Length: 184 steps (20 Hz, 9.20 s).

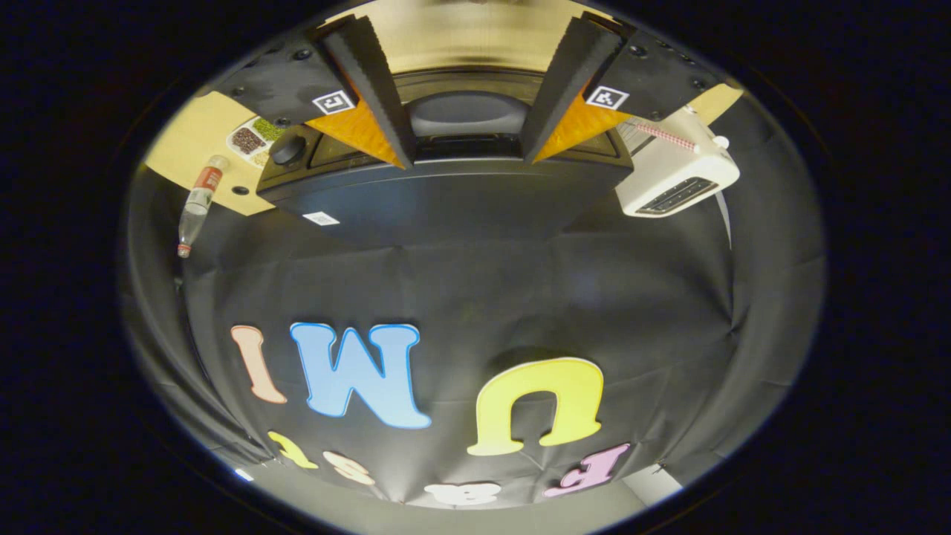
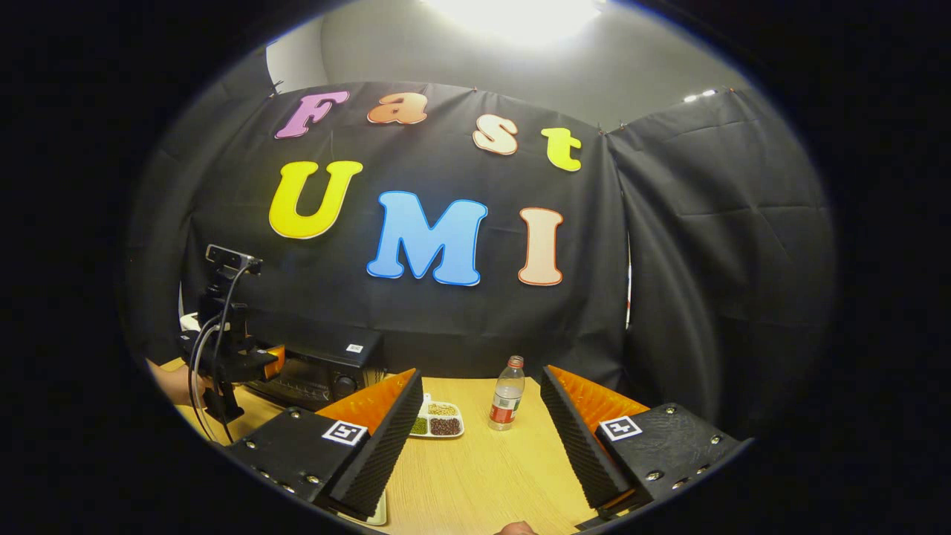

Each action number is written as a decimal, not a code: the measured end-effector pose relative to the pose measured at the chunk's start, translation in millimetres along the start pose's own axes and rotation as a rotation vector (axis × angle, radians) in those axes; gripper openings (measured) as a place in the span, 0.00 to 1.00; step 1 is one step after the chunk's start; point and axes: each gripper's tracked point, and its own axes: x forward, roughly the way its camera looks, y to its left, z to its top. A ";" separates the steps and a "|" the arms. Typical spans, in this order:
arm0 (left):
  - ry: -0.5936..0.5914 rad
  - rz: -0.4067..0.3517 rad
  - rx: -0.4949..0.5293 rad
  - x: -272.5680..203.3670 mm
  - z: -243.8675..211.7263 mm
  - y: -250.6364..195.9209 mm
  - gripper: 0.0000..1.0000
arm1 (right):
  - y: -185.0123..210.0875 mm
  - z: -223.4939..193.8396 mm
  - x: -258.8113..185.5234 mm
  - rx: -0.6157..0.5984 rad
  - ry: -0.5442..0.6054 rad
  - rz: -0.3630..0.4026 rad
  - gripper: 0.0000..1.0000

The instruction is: Open the electric oven with the left hand, put the food in, and close the electric oven.

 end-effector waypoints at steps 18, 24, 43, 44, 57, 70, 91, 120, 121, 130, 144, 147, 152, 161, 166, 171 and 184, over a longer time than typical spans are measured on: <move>0.101 0.055 -0.015 -84.5 -55.7 -3.2 0.92 | -18.2 6.5 -24.1 0.012 -0.019 0.097 0.98; 0.141 0.054 -0.022 -101.3 -80.9 -5.6 1.00 | -20.1 -0.2 -32.4 0.022 0.013 0.123 0.98; 0.028 0.099 -0.029 -198.8 -27.6 15.5 0.96 | 47.0 -15.9 -22.6 0.146 0.118 0.382 0.98; -0.006 0.100 -0.023 -210.1 -11.4 18.5 0.96 | 51.3 -22.3 -20.0 0.163 0.146 0.397 0.98; -0.156 0.188 0.010 -331.0 73.4 50.3 0.95 | 126.5 -135.8 -34.1 0.447 0.810 0.696 0.98; -0.130 0.306 -0.033 -363.4 53.7 101.1 0.94 | 155.7 -245.7 -41.6 0.369 1.246 0.679 0.96; -0.137 0.327 -0.051 -344.0 58.0 129.3 0.91 | 170.6 -265.3 -37.4 0.524 1.317 0.631 0.00; -0.089 0.340 -0.076 -320.0 25.0 222.9 0.91 | 358.5 -160.2 107.1 1.429 1.000 0.164 0.00; -0.082 0.342 -0.076 -319.5 23.0 223.0 0.91 | 363.5 -162.0 114.1 1.452 0.992 0.141 0.00; -0.028 0.331 -0.045 -313.8 10.6 221.5 0.92 | 389.7 -152.6 145.0 1.539 0.908 0.136 0.11; 0.002 0.171 -0.081 -278.9 -2.8 150.8 0.91 | 324.4 -104.1 67.4 1.045 0.754 0.491 0.97; 0.036 0.113 -0.090 -264.4 -16.4 125.7 0.96 | 295.5 -102.1 52.9 0.866 0.685 0.549 0.97; 0.134 0.010 -0.130 -236.3 -54.0 80.8 0.92 | 243.8 -96.6 41.0 0.649 0.556 0.536 0.98; 0.318 -0.094 -0.176 -182.4 -128.9 35.4 1.00 | 158.3 -102.6 25.7 0.275 0.354 0.401 0.98; 0.430 -0.127 -0.168 -158.0 -172.6 17.4 1.00 | 128.4 -101.3 22.5 0.177 0.307 0.327 0.98; 0.500 -0.141 -0.143 -134.2 -201.7 4.5 0.97 | 108.7 -101.9 20.3 0.083 0.300 0.276 0.98; 0.431 -0.110 -0.059 -125.1 -194.5 1.3 0.96 | 123.8 -101.3 26.8 0.024 0.298 0.297 0.98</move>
